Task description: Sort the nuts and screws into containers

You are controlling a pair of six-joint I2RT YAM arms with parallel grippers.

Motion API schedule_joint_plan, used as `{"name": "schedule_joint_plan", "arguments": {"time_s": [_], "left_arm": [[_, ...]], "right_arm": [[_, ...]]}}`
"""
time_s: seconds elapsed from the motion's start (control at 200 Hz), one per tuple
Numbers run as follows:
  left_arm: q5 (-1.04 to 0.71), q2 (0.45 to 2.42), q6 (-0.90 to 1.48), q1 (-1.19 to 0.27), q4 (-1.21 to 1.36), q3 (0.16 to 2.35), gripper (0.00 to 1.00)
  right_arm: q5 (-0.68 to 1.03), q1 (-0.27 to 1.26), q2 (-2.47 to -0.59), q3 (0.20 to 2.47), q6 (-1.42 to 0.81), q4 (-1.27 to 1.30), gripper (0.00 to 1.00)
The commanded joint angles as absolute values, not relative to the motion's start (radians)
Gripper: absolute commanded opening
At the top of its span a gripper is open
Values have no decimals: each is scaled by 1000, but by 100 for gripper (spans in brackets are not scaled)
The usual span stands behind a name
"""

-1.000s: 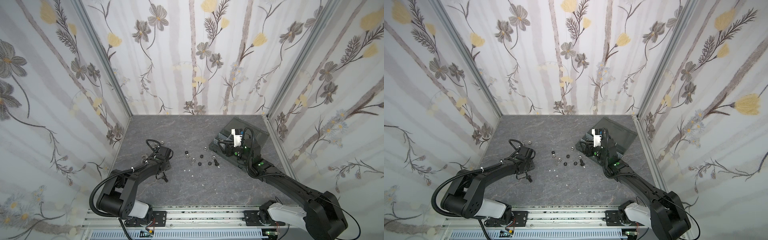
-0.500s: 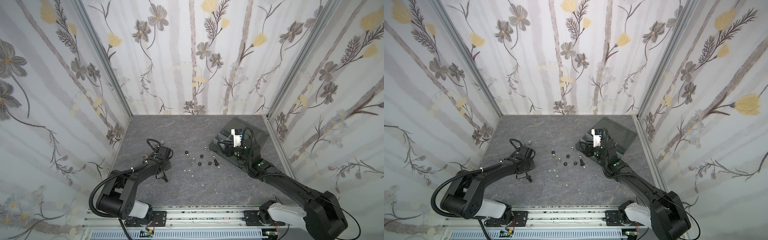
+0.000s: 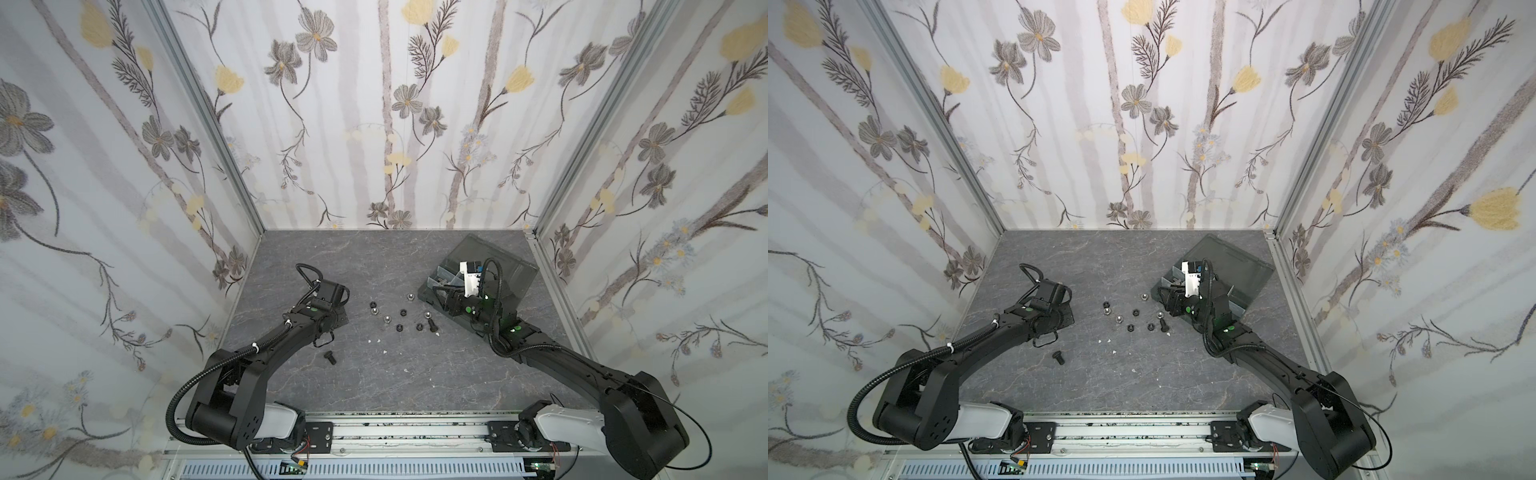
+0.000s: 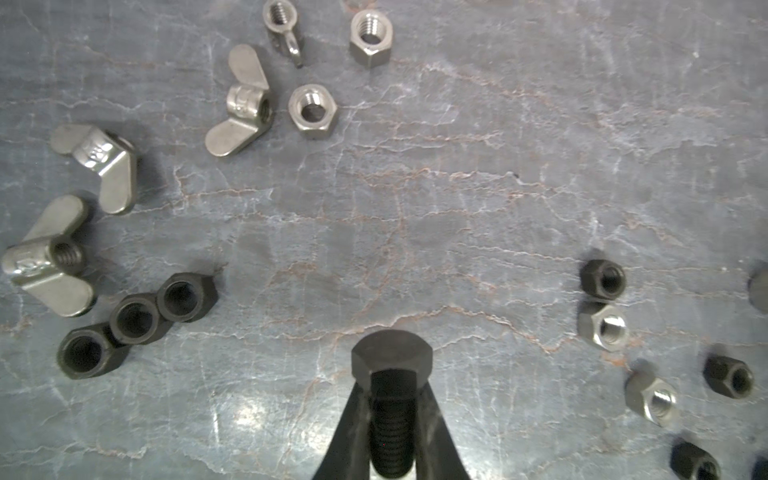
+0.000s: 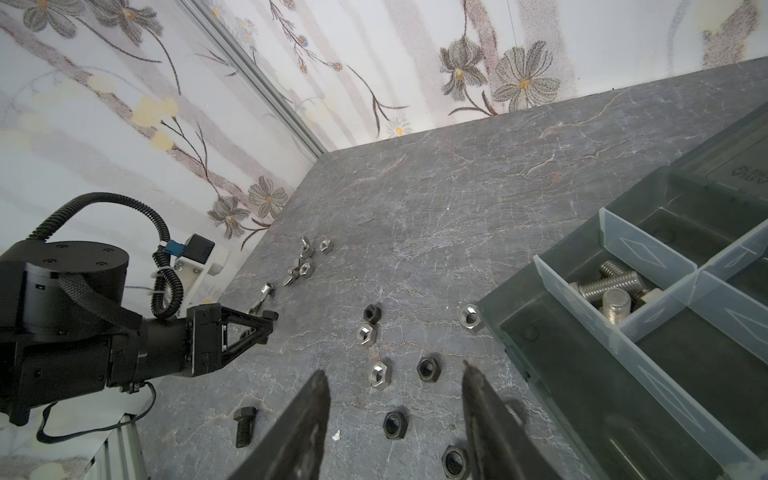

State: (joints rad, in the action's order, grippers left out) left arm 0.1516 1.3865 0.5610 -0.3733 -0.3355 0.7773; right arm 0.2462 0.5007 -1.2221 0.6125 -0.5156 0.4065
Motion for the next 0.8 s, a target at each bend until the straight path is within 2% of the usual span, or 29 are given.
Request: {"name": "schedule_joint_plan", "arguments": {"time_s": [0.0,0.485,0.794], "left_arm": [[147,1398,571,-403,-358,832,16],[129,1684,571,-601,-410,1234,16],[81,1882,571,-688,-393,1472,15]], "right_arm": [[258,495,-1223,601,-545,487,53],[266,354,-1170,487,-684,600,53],[206,311,-1100,436,-703,613,53]]}}
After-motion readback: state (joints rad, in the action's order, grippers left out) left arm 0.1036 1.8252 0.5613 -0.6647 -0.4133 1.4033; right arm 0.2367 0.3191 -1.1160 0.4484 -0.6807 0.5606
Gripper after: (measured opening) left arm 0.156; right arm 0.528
